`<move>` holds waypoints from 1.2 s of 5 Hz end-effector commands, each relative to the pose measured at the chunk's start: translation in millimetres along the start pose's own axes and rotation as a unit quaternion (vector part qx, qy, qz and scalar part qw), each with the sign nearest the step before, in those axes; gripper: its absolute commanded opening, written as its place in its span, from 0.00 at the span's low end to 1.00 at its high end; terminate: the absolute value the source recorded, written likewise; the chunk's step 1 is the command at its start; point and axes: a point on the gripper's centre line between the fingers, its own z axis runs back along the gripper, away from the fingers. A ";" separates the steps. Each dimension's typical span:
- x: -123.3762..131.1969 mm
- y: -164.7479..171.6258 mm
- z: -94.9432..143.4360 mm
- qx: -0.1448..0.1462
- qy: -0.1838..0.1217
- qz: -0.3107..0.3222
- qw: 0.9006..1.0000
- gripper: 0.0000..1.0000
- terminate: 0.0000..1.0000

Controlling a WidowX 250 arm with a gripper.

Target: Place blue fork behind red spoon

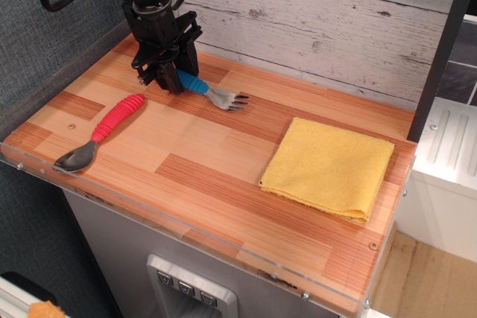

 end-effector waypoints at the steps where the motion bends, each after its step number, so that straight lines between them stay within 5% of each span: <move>1: 5.4 -1.1 25.4 -0.016 0.015 0.000 1.000 1.00 0.00; 3: 9.3 -1.5 58.1 -0.024 -0.010 -0.078 0.997 1.00 0.00; 4: 9.0 1.9 77.3 0.005 -0.002 -0.168 0.986 1.00 0.00; 6: -10.1 19.8 99.1 0.004 0.016 -0.311 0.950 1.00 0.00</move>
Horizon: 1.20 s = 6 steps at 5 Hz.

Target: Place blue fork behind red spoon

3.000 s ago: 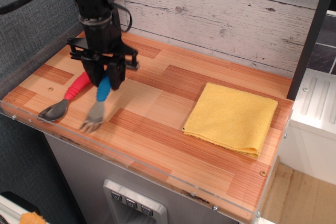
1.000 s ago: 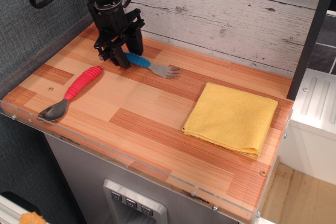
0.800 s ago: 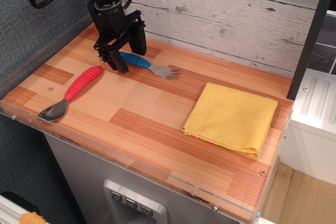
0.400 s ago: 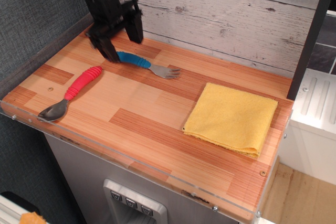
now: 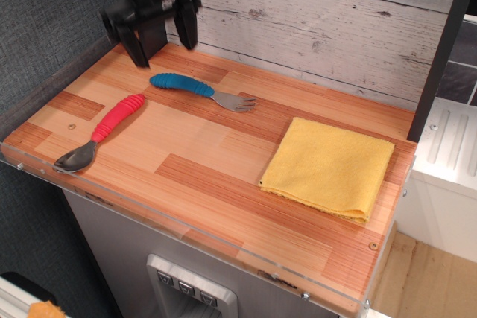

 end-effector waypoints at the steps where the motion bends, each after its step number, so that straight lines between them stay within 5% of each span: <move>1: -21.9 -12.4 43.4 0.016 -0.022 -0.185 0.982 1.00 0.00; 4: -64.8 -60.6 40.1 0.025 -0.022 -0.356 0.934 1.00 0.00; 5: -75.1 -77.3 36.6 0.005 -0.017 -0.441 0.897 1.00 0.00; 6: -75.1 -77.3 36.6 0.005 -0.017 -0.441 0.897 1.00 1.00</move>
